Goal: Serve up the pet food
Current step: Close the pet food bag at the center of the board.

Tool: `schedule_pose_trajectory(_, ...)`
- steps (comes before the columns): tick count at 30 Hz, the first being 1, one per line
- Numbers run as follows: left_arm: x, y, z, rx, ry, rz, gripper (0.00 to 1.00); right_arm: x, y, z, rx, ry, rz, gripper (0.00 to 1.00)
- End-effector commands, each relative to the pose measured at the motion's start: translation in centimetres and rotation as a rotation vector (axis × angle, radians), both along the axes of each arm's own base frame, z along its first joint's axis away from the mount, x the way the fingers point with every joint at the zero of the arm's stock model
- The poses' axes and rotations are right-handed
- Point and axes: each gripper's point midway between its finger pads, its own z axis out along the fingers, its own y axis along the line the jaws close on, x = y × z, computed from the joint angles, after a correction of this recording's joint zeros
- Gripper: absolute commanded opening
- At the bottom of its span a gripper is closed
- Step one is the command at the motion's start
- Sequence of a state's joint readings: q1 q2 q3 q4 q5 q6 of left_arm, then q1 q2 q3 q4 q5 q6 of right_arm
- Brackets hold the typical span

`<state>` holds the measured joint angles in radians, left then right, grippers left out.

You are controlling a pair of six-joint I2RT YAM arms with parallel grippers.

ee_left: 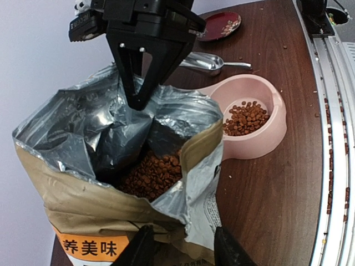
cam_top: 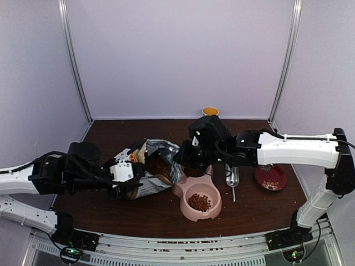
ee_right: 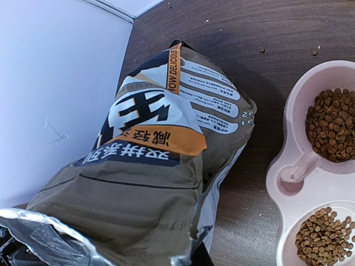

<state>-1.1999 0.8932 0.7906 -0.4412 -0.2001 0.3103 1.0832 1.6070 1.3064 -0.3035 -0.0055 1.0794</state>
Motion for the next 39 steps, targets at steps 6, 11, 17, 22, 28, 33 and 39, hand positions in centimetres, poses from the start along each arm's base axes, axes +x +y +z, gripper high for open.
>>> schedule_pose_trajectory(6,2.4,0.3,-0.3,0.052,-0.088,0.108,0.26,-0.3,1.7,10.5,0.288,-0.130,0.026,0.00)
schedule_pose_trajectory(11,1.2,-0.3,0.2,0.019,-0.074,0.044,0.24,-0.2,1.7,10.6,0.291,-0.136,0.023,0.00)
schedule_pose_trajectory(17,-0.1,-0.5,0.3,0.016,-0.098,-0.007,0.27,0.1,1.8,11.2,0.294,-0.146,0.020,0.00)
schedule_pose_trajectory(22,0.1,-0.7,0.2,0.040,-0.112,0.014,0.29,0.2,2.1,11.9,0.298,-0.150,0.022,0.00)
schedule_pose_trajectory(28,1.1,-0.6,0.9,0.044,-0.130,0.070,0.28,0.2,2.0,11.7,0.300,-0.149,0.020,0.00)
schedule_pose_trajectory(33,0.5,-0.3,3.0,-0.011,-0.170,0.066,0.34,0.2,2.1,11.1,0.295,-0.143,0.019,0.00)
schedule_pose_trajectory(39,-0.6,-0.8,3.6,0.013,-0.258,0.047,0.39,0.3,2.2,11.6,0.300,-0.147,0.020,0.00)
